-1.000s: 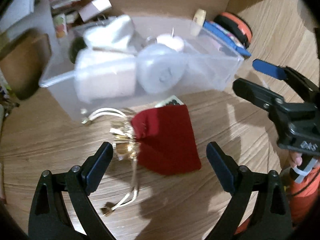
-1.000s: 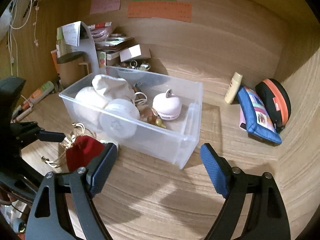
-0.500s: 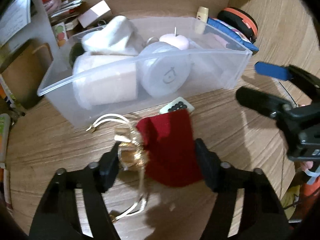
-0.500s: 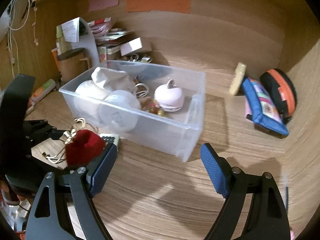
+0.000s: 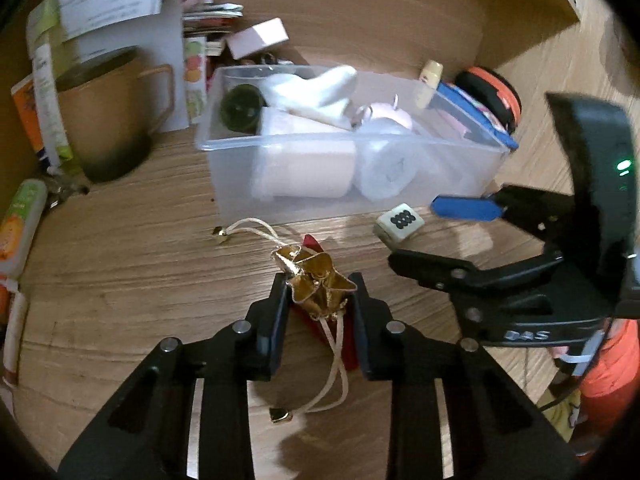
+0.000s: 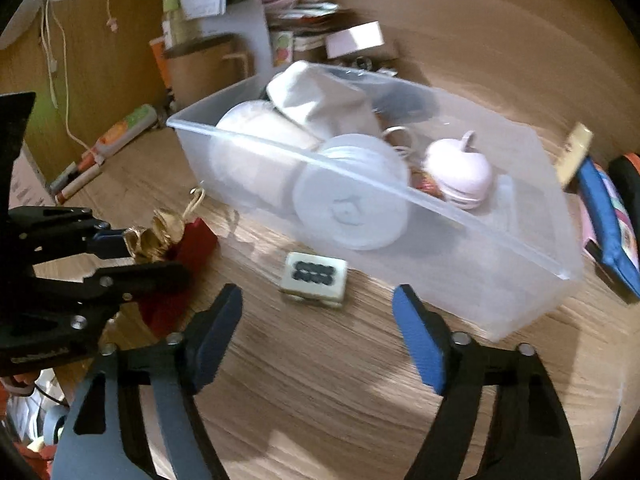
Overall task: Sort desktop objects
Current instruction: 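Grasp the red pouch by its gold bow with the left tool while the right grasps the white block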
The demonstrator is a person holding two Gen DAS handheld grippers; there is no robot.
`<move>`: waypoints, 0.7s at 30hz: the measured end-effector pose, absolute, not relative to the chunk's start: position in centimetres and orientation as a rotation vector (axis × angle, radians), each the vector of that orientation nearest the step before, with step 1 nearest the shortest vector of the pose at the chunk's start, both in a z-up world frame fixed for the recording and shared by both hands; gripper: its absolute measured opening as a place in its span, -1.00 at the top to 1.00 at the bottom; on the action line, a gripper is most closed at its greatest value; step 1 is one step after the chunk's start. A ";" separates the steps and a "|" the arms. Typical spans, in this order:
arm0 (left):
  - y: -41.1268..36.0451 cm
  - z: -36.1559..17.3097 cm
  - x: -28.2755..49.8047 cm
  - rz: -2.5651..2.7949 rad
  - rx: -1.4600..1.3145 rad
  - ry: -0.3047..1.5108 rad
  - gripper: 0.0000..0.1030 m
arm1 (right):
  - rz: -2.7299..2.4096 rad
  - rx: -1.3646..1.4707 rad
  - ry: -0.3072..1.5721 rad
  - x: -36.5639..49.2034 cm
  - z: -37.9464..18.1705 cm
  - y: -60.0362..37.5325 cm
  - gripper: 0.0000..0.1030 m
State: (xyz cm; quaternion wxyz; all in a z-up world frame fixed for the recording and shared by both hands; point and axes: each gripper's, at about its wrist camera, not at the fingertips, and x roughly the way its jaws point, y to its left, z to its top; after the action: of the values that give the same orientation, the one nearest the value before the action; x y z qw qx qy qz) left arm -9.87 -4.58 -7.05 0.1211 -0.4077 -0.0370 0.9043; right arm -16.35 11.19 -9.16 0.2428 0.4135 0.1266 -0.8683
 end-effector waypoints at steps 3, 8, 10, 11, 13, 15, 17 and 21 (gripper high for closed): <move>-5.5 -6.3 -9.3 2.672 -1.146 -0.130 0.45 | -2.374 1.153 0.369 -16.8 -9.7 10.6 -0.16; -7.0 -4.9 -8.5 2.693 -1.080 -0.206 0.45 | -2.375 1.175 0.358 -17.4 -10.1 10.3 -0.05; -7.5 -4.6 -8.3 2.706 -1.063 -0.222 0.45 | -2.371 1.181 0.346 -17.5 -10.2 10.4 0.08; -7.7 -4.4 -8.1 2.712 -1.053 -0.231 0.45 | -2.374 1.179 0.341 -17.6 -10.2 10.4 0.14; -8.1 -4.0 -7.9 2.719 -1.032 -0.247 0.45 | -2.374 1.177 0.334 -17.6 -10.2 10.5 0.33; -8.3 -3.6 -7.7 2.729 -1.010 -0.263 0.45 | -2.379 1.172 0.332 -17.5 -10.3 10.5 0.40; -8.5 -3.2 -7.6 2.737 -0.988 -0.276 0.45 | -2.389 1.167 0.326 -17.3 -10.3 10.7 0.40; -8.9 -2.4 -7.2 2.753 -0.951 -0.295 0.45 | -2.393 1.133 0.296 -16.7 -9.8 11.2 0.40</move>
State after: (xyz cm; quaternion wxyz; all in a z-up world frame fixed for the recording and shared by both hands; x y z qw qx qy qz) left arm -7.25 -8.90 -2.37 0.1070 -0.3231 -0.1000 0.9350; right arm -16.67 11.19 -9.77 0.2363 0.4133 0.1079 -0.8728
